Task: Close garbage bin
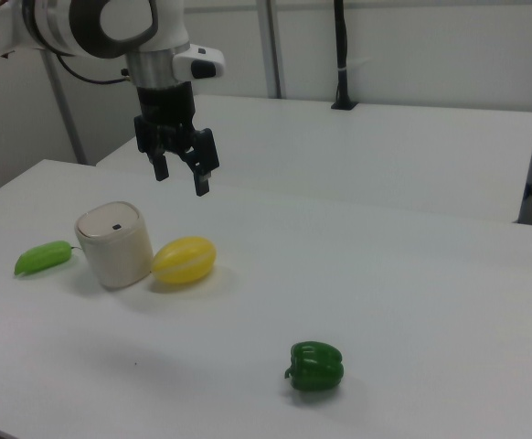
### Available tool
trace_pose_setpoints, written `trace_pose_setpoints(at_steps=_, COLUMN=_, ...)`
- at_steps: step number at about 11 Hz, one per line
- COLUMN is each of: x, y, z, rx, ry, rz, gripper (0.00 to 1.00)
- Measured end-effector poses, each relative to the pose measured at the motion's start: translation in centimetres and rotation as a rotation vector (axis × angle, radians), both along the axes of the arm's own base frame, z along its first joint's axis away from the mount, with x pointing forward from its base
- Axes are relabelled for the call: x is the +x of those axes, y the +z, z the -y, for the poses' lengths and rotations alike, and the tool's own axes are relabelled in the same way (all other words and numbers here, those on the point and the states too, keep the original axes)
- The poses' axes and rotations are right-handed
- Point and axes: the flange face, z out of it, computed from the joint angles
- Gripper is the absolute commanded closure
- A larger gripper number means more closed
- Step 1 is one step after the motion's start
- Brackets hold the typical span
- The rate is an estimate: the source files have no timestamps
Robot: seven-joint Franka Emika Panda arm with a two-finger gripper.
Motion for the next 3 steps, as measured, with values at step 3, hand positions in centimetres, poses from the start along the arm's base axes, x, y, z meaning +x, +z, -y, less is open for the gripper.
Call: trace_pose_setpoints(at_steps=3, x=0.00, y=0.00, z=-0.04, rx=-0.001, ry=-0.003, rz=0.000, gripper=0.00)
